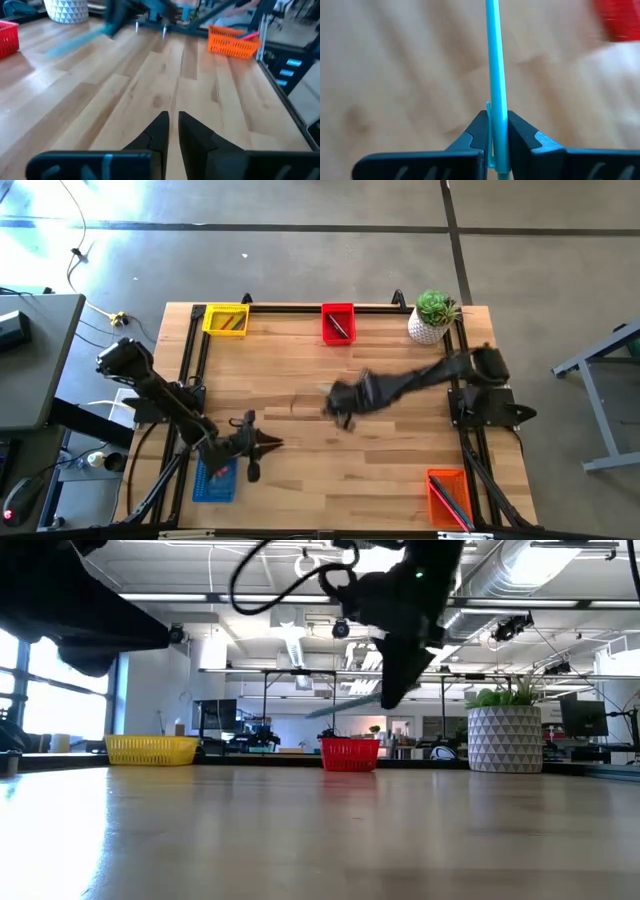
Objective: Sort crayons/erasers/pens/pencils in bins
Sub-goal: Put the light blue pen into the red bin
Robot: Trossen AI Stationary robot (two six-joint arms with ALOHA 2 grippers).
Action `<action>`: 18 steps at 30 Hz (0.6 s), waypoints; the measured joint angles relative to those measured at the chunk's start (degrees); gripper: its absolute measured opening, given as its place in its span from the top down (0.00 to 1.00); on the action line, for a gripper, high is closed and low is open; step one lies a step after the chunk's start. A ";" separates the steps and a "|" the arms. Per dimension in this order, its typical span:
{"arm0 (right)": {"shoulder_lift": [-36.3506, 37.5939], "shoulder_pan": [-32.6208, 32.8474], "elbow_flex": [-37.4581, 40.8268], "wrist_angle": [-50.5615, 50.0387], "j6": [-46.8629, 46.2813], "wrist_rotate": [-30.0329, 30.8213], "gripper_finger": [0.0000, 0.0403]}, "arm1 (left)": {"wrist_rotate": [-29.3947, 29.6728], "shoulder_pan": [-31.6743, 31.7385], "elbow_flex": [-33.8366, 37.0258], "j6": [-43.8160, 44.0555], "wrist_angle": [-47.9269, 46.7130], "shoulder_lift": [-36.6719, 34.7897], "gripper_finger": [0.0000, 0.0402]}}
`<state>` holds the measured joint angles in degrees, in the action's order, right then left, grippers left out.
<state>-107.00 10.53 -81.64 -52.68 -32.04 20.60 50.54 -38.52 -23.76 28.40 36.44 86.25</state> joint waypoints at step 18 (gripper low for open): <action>-3.35 -34.74 -0.03 19.78 1.29 -3.34 0.94 | -6.16 11.28 6.12 -9.93 11.01 -2.31 1.00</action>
<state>-110.34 -24.21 -81.66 -32.91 -30.75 17.26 44.38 -27.24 -17.65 18.46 47.45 83.94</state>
